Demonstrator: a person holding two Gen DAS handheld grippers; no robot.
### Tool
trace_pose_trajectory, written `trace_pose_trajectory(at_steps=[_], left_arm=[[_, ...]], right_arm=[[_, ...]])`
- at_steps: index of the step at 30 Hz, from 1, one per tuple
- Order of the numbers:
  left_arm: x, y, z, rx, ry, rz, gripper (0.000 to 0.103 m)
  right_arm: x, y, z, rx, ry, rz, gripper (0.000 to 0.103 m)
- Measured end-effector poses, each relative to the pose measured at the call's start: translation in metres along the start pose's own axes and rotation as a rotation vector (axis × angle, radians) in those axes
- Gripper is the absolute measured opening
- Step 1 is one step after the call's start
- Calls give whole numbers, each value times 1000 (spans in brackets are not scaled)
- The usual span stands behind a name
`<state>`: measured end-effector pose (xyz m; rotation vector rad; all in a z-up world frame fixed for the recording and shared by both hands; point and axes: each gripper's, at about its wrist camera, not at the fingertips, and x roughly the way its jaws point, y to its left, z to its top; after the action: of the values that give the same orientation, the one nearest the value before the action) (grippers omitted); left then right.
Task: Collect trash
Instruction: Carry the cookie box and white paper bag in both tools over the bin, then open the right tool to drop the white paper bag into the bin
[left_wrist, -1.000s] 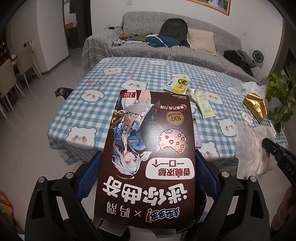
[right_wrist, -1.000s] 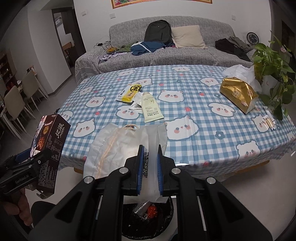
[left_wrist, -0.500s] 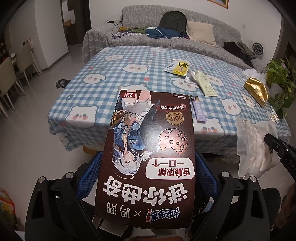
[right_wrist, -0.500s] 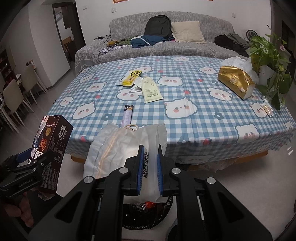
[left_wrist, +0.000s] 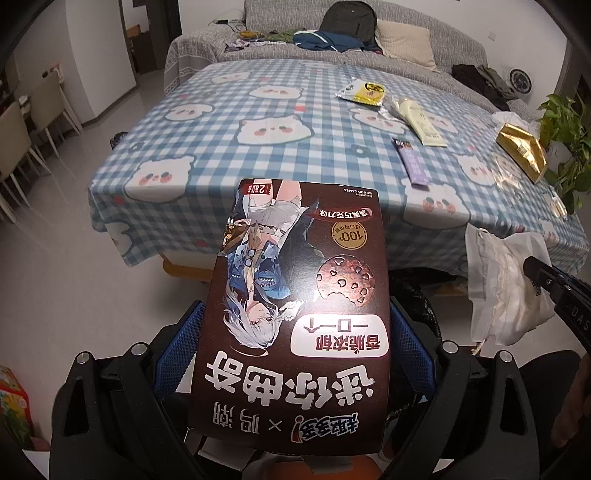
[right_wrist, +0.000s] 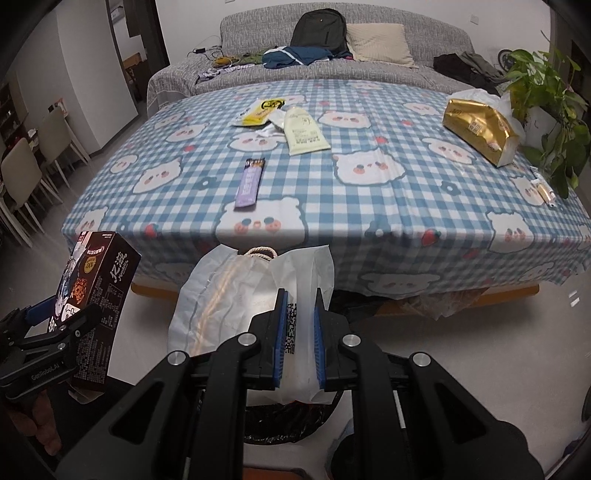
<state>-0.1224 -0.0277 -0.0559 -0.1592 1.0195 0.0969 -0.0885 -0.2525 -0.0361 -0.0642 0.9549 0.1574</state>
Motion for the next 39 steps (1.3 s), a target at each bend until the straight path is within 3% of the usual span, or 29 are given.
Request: trace_pose_trajectory(at_steps=[12, 29, 38, 39], left_arm=[[60, 1, -20, 2, 76, -40, 91], [154, -8, -33, -32, 142, -28, 91], [156, -7, -35, -36, 156, 14, 91], [154, -9, -33, -38, 156, 16, 91]], right_arm=[[49, 10, -22, -19, 84, 16, 12], [140, 21, -36, -45, 204, 10, 12], [169, 38, -46, -79, 254, 16, 13], [170, 41, -46, -85, 255, 20, 16]])
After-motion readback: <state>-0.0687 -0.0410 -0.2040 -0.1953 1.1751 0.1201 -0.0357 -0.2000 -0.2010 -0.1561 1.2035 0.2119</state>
